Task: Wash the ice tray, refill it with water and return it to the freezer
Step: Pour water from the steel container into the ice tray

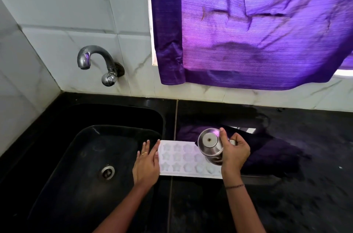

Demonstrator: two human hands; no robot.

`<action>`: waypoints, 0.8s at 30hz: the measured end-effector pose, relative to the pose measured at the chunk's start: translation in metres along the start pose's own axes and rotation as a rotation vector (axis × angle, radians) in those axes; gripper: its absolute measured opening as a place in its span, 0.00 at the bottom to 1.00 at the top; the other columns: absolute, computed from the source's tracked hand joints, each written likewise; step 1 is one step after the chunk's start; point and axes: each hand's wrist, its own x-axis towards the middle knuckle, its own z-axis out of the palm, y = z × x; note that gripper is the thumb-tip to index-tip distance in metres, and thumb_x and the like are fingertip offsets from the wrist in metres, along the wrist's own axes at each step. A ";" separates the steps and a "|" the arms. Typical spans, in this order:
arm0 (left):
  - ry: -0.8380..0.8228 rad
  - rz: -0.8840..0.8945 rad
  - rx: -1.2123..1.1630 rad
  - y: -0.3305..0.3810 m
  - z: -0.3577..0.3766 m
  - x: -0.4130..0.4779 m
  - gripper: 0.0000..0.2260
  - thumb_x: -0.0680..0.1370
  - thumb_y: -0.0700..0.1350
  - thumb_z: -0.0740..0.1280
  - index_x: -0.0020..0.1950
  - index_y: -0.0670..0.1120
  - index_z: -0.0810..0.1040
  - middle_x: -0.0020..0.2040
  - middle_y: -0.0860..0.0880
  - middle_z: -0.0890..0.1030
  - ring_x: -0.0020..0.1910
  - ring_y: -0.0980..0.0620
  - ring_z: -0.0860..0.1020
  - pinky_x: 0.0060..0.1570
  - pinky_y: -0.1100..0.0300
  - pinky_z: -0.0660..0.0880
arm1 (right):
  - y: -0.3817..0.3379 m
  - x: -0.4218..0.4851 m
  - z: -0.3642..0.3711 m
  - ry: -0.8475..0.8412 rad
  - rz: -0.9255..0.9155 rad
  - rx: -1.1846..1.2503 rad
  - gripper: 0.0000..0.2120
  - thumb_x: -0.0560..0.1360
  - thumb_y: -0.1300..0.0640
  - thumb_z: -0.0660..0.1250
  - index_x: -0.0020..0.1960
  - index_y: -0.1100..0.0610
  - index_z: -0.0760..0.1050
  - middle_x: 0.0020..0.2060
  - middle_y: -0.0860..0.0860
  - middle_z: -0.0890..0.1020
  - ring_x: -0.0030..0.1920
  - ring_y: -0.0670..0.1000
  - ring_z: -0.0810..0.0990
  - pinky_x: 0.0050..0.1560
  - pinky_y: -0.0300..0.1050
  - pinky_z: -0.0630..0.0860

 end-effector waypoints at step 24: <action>0.015 0.001 -0.009 0.000 0.000 0.000 0.31 0.73 0.58 0.36 0.75 0.59 0.57 0.77 0.48 0.57 0.77 0.54 0.51 0.75 0.56 0.49 | -0.003 -0.020 0.027 -0.187 -0.316 -0.161 0.25 0.68 0.61 0.75 0.26 0.55 0.59 0.23 0.53 0.65 0.27 0.48 0.61 0.27 0.39 0.62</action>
